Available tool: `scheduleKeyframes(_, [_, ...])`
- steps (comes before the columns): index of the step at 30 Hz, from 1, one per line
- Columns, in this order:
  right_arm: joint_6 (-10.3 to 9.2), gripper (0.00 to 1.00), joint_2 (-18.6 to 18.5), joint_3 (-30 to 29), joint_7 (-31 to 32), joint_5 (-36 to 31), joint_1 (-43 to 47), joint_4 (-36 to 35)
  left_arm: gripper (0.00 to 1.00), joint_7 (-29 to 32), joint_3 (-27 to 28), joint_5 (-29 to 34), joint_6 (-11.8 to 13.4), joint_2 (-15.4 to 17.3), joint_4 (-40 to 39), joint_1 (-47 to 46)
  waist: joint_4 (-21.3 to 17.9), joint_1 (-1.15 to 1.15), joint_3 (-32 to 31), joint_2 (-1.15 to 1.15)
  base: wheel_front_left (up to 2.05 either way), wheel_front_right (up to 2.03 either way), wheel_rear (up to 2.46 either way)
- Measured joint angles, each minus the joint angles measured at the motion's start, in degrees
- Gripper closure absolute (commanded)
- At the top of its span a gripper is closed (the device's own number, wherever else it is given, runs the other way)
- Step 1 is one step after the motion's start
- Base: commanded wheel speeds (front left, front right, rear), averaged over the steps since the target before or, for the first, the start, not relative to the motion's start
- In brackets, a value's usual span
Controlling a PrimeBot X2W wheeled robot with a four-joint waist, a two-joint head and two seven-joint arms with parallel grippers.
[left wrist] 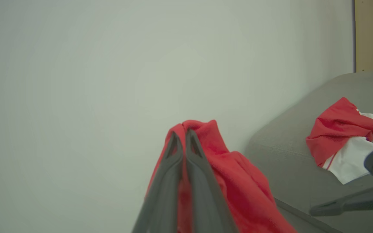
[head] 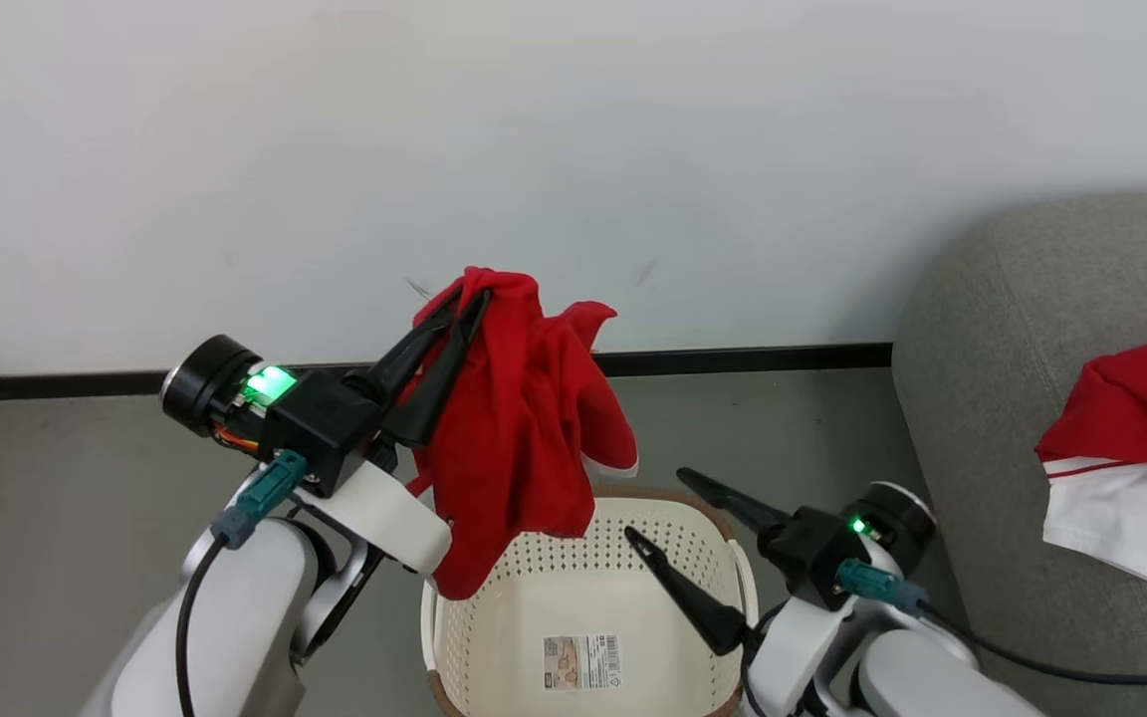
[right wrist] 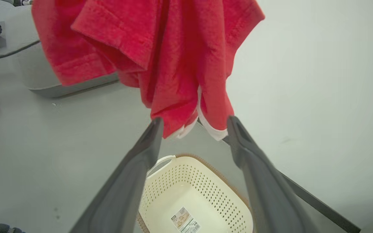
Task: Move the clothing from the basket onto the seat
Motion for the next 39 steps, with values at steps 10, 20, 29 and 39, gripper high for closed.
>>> scheduleKeyframes(10, [0.00,0.00,2.16,5.58,0.00,3.03,0.06,2.70,1.00,2.53,-2.29,-0.54,-0.89,-1.23,-1.20,0.48,1.58,0.00,-3.55,0.00,0.00,0.00,0.00])
scheduleKeyframes(20, [0.00,0.00,5.88,7.49,0.00,5.41,-1.90,6.57,1.00,5.09,-4.21,-1.03,-1.25,-2.29,-2.05,0.48,3.25,0.00,-5.59,0.00,0.00,0.00,0.00])
scheduleKeyframes(29, [0.00,0.00,6.79,5.93,0.00,4.19,-4.32,10.51,1.00,6.73,-5.25,-2.11,-1.42,-2.66,-2.91,0.53,4.95,0.00,-6.46,0.00,0.00,0.00,0.00])
scheduleKeyframes(39, [0.00,1.00,7.23,3.61,0.00,2.66,-5.56,12.19,1.00,8.01,-5.65,-3.12,-1.41,-3.12,-3.30,1.08,6.23,0.00,-6.31,0.00,0.00,0.00,0.00])
